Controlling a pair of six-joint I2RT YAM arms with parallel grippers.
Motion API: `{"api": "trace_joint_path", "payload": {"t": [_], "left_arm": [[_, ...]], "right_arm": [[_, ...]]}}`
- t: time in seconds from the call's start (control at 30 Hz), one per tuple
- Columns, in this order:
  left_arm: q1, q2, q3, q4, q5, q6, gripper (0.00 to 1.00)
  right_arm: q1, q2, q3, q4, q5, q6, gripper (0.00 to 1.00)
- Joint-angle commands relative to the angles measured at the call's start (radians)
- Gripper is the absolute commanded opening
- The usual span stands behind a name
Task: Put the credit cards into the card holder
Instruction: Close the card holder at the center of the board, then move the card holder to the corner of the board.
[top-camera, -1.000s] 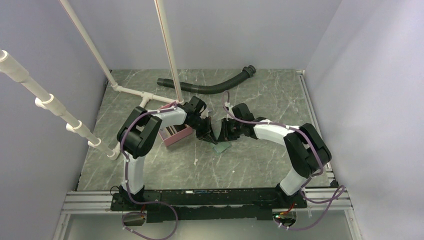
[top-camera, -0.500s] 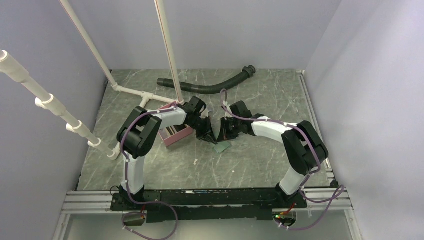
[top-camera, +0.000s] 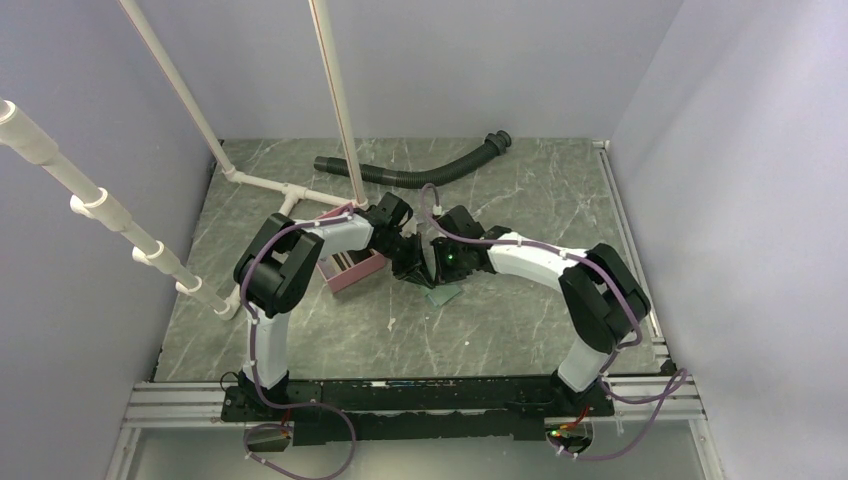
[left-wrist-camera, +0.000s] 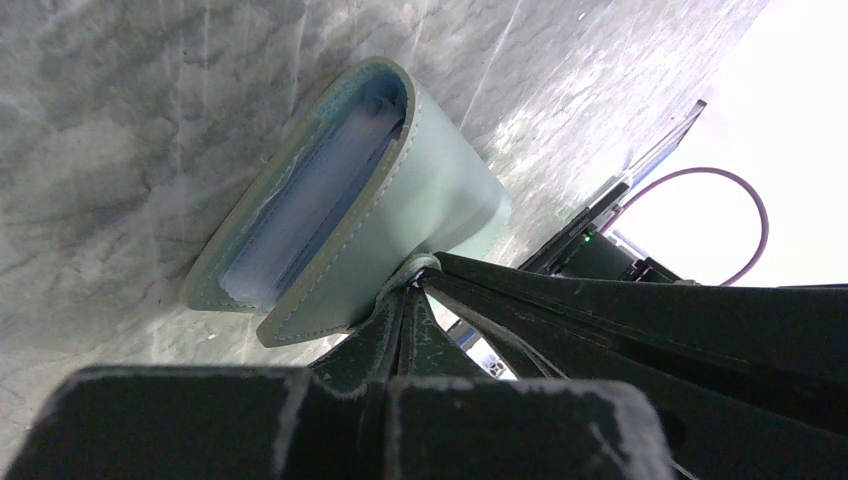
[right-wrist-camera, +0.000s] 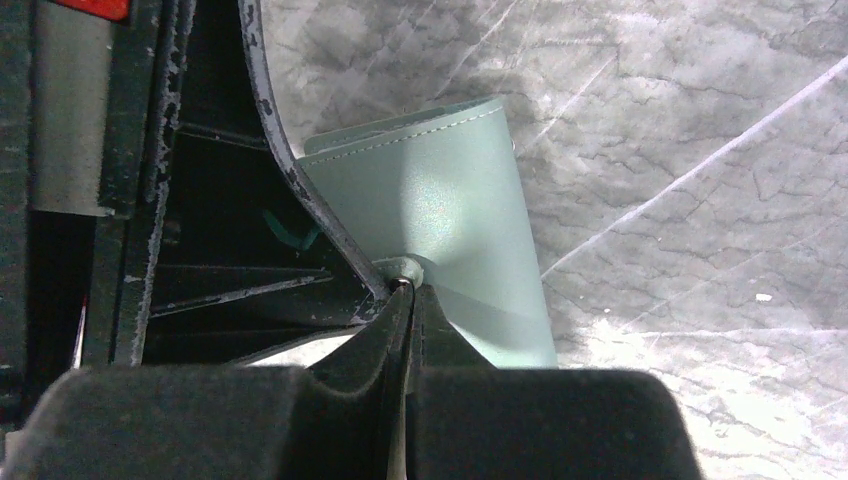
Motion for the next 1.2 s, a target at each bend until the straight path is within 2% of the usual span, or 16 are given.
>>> {"api": "trace_joint_path", "payload": {"t": [0.0,0.07,0.1,0.2,0.27,0.37,0.5,0.53,0.57,0.7,0.97,1.17], "left_arm": [[-0.054,0.132,-0.081,-0.08,-0.349,0.115,0.0],[-0.053,0.083,-0.055,-0.09,-0.323,0.134,0.0],[-0.054,0.054,-0.033,-0.101,-0.313,0.144,0.0],[-0.052,-0.054,0.038,-0.148,-0.298,0.169,0.15],[-0.046,-0.121,0.074,-0.168,-0.282,0.181,0.28],[-0.027,-0.207,0.103,-0.193,-0.245,0.191,0.42],[-0.015,-0.32,0.095,-0.24,-0.224,0.214,0.53],[-0.009,-0.351,0.081,-0.249,-0.214,0.224,0.54],[-0.003,-0.381,0.075,-0.261,-0.207,0.228,0.55],[0.01,-0.527,0.03,-0.316,-0.226,0.242,0.59],[0.029,-0.775,-0.009,-0.413,-0.308,0.268,0.62],[0.031,-0.882,-0.027,-0.41,-0.307,0.258,0.63]], "right_arm": [[0.0,0.095,-0.106,0.08,0.04,-0.007,0.0],[-0.015,0.027,-0.1,0.114,-0.037,-0.014,0.02],[-0.028,-0.007,-0.092,0.12,-0.082,-0.019,0.08],[-0.064,-0.113,-0.043,0.092,-0.175,-0.047,0.32],[-0.093,-0.169,-0.004,0.048,-0.201,-0.075,0.43],[-0.162,-0.216,0.012,0.012,-0.286,-0.116,0.56],[-0.188,-0.202,0.006,0.002,-0.315,-0.21,0.67],[-0.186,-0.187,0.006,0.013,-0.338,-0.205,0.87],[-0.184,-0.174,0.0,0.04,-0.359,-0.191,0.98],[-0.15,-0.142,-0.021,0.114,-0.285,-0.146,1.0],[0.058,-0.052,0.022,0.044,0.168,-0.105,1.0],[0.15,0.033,0.062,-0.005,0.315,-0.097,1.0]]}}
